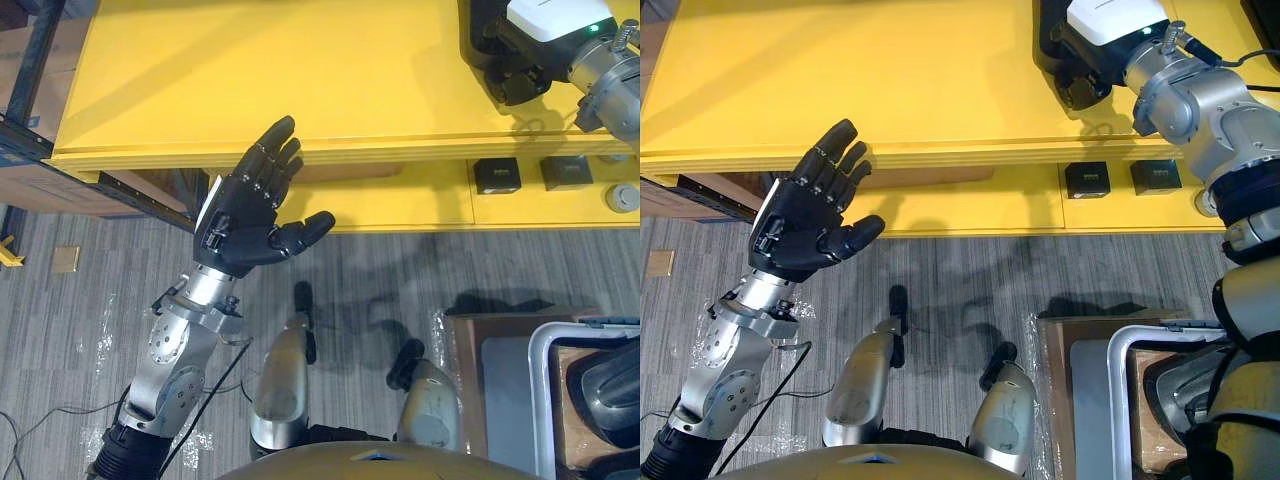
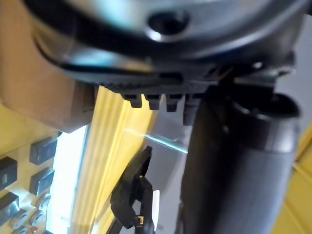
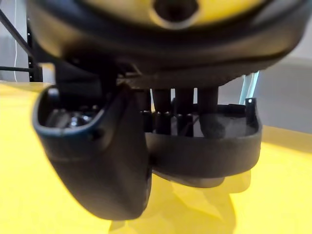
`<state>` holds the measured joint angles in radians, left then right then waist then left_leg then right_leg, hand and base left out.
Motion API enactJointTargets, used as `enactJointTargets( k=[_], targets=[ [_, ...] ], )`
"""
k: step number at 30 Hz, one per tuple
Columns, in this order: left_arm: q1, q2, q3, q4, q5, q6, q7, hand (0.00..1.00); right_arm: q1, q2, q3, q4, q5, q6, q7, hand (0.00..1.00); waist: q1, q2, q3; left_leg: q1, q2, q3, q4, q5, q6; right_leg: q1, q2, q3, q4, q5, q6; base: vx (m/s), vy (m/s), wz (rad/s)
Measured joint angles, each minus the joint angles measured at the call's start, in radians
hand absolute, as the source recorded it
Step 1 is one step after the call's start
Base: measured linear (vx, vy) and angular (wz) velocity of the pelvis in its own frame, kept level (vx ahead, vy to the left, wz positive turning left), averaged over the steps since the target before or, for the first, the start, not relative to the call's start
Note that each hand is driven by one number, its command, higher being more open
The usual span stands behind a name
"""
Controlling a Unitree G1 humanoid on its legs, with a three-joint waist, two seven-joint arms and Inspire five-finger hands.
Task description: Walk over and take three plastic housings, then place them on the shelf
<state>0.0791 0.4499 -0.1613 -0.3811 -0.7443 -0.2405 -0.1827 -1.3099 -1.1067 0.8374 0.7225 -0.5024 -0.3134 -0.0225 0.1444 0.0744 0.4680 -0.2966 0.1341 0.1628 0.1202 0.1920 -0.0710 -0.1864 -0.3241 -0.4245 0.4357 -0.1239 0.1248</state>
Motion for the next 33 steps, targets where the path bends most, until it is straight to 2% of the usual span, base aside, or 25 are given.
enactJointTargets(
  k=[7,8,16,29,33],
  targets=[
    [0.001,0.012,0.003,0.000,0.000,0.000,-0.002,1.00,0.003,-0.022,0.001,-0.023,0.020,-0.034,0.012,0.00,0.001,-0.002,0.002,-0.003,0.000,-0.006,0.002,0.000,0.000,0.002,0.000,-0.006,0.002,0.000,0.001,0.00,0.000,0.00],
    [0.001,0.024,0.004,0.000,0.000,0.000,-0.005,1.00,0.005,-0.026,0.001,-0.025,0.027,-0.042,0.014,1.00,0.001,-0.003,0.003,-0.003,0.000,-0.007,0.003,0.000,0.000,0.002,0.000,-0.007,0.003,0.000,0.001,0.00,0.000,0.00],
    [0.001,0.033,0.008,0.000,0.000,0.000,-0.019,1.00,0.012,-0.034,0.000,-0.032,0.058,-0.045,0.017,1.00,-0.001,-0.019,0.012,-0.003,0.001,-0.007,0.006,0.000,0.000,0.004,0.000,-0.006,0.004,-0.003,-0.003,0.00,0.000,0.00],
    [0.010,0.044,0.019,0.001,0.000,0.000,-0.036,1.00,0.023,-0.042,-0.003,-0.033,0.055,-0.045,0.015,1.00,-0.008,-0.019,0.012,0.003,0.000,-0.009,0.007,0.000,0.000,0.011,0.000,-0.007,0.003,-0.003,-0.003,0.00,0.000,0.00],
    [0.019,0.044,0.024,0.001,0.001,-0.001,-0.041,1.00,0.055,-0.081,-0.005,-0.069,0.055,-0.053,0.030,1.00,-0.008,-0.020,0.013,0.025,-0.002,-0.008,-0.003,0.001,0.000,0.033,0.000,-0.009,-0.004,-0.003,-0.003,0.00,0.000,0.00]
  ],
)
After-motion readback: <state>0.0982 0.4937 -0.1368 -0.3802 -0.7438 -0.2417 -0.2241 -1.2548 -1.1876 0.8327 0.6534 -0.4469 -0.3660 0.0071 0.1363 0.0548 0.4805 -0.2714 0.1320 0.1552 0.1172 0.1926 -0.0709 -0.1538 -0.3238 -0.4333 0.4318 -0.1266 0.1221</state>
